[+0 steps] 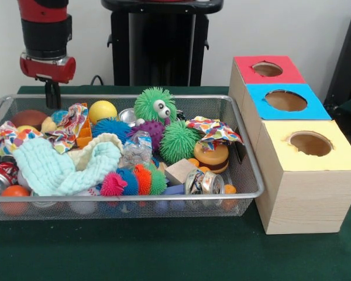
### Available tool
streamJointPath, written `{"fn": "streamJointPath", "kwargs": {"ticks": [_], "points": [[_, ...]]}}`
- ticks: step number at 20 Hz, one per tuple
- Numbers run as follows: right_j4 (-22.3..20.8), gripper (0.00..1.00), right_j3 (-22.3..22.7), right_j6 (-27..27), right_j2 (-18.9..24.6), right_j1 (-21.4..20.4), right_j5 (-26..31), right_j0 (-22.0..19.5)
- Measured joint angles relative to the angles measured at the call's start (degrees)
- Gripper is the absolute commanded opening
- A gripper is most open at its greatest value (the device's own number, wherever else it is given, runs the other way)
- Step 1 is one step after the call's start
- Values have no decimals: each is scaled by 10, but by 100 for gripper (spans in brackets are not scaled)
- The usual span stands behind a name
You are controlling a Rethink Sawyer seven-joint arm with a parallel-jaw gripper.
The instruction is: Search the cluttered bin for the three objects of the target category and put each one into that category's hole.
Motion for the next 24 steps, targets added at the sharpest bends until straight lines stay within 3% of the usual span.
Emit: {"fn": "streamJointPath", "kwargs": {"ticks": [5, 14, 24], "points": [[4, 0, -6, 0, 2, 23, 0, 0], [7, 0, -20, 0, 3, 19, 2, -4], [8, 0, -42, 0, 4, 13, 58, -4]]}}
